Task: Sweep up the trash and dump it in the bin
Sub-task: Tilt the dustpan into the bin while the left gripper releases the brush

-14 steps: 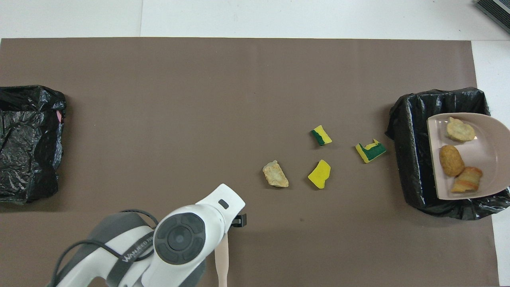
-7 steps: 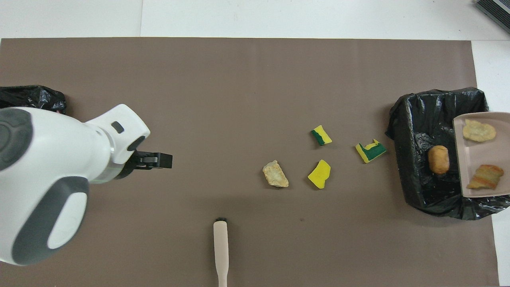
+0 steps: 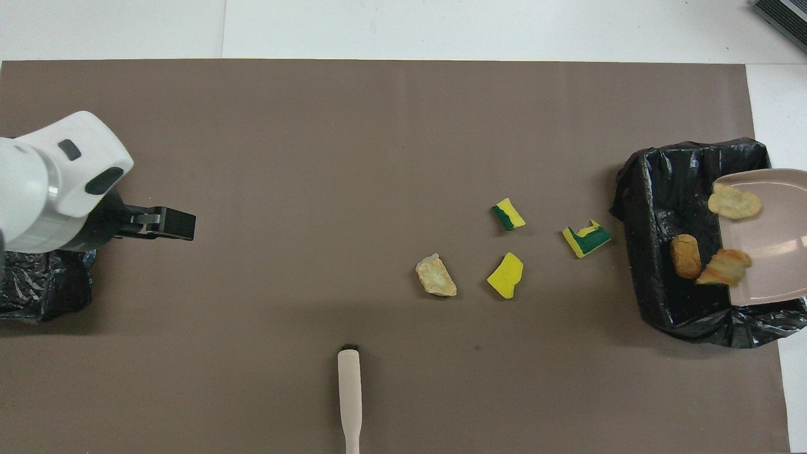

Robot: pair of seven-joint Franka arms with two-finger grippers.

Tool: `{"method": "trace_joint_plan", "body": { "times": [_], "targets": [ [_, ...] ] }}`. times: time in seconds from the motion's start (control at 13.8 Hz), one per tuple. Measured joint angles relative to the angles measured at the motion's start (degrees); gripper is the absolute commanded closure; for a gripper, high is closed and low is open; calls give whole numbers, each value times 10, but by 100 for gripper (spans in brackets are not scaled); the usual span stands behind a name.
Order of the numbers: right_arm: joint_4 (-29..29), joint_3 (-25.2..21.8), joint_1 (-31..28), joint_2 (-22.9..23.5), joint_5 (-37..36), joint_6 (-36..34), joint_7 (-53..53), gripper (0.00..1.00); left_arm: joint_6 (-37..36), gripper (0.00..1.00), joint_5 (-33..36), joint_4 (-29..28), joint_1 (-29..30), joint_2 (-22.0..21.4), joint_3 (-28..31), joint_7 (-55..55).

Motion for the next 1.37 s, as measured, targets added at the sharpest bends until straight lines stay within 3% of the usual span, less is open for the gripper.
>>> {"method": "trace_joint_plan", "body": {
  "times": [0.36,0.79,1.01,1.37],
  "targets": [
    [-3,-3,3,-21,-5,0,1,100,-61,0,9,46,23,1,7,52],
    [-1,-5,2,-65,194,-21,8,100,-83,0,35,73,30,5,9,92],
    [-2,-5,3,-64,278,-29,110,100,-82,0,36,73,31,6,8,93],
    [-2,16,32,-64,355,-61,363,100,-82,0,36,73,33,5,7,93]
  ]
}}
